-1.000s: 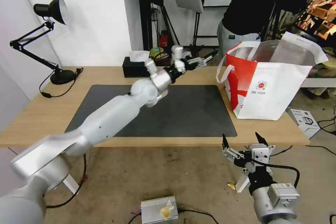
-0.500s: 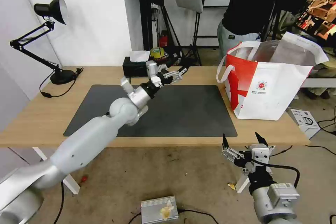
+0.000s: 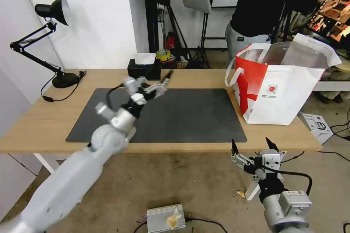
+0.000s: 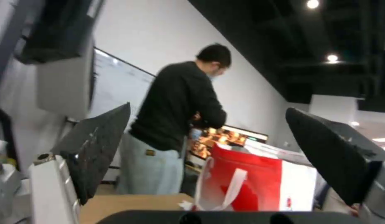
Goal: Pick up the trash from the table and place it into the takeout bag.
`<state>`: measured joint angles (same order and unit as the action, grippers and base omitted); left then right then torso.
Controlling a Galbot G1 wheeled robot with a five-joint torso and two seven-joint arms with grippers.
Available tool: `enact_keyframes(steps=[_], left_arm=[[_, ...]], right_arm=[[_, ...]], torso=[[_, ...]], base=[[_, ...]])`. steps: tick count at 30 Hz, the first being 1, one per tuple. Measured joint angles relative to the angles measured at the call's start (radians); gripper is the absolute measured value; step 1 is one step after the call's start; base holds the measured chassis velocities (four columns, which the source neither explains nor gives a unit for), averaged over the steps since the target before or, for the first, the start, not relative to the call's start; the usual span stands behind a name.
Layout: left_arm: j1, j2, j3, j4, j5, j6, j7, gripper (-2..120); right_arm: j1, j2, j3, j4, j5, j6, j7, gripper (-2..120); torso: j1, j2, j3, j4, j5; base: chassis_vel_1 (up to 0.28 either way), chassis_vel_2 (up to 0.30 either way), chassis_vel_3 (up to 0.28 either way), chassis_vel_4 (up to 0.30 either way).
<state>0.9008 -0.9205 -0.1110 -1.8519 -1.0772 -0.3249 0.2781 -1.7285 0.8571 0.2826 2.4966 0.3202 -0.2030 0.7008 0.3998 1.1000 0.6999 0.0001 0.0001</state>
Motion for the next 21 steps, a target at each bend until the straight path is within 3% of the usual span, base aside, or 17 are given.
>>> enact_keyframes(steps=[4, 7, 12, 21], left_arm=[[0.119, -0.003, -0.068, -0.053, 0.075, -0.025, -0.01, 100], [0.222, -0.037, -0.137, -0.108, 0.157, -0.032, -0.052, 100], [0.314, -0.098, -0.201, -0.156, 0.239, -0.032, -0.096, 100], [0.431, -0.152, -0.289, -0.213, 0.35, -0.031, -0.138, 100]], right_arm=[[0.0, 0.0, 0.0, 0.0, 0.0, 0.0, 0.0, 100], [0.0, 0.0, 0.0, 0.0, 0.0, 0.0, 0.0, 100], [0.0, 0.0, 0.0, 0.0, 0.0, 0.0, 0.0, 100], [0.0, 0.0, 0.0, 0.0, 0.0, 0.0, 0.0, 100]], torso=[[0.0, 0.0, 0.0, 0.0001, -0.0004], [0.0, 0.0, 0.0, 0.0, -0.0002], [0.0, 0.0, 0.0, -0.0002, -0.0001], [0.0, 0.0, 0.0, -0.0003, 0.0]], base=[[0.0, 0.0, 0.0, 0.0], [0.0, 0.0, 0.0, 0.0], [0.0, 0.0, 0.0, 0.0], [0.0, 0.0, 0.0, 0.0]])
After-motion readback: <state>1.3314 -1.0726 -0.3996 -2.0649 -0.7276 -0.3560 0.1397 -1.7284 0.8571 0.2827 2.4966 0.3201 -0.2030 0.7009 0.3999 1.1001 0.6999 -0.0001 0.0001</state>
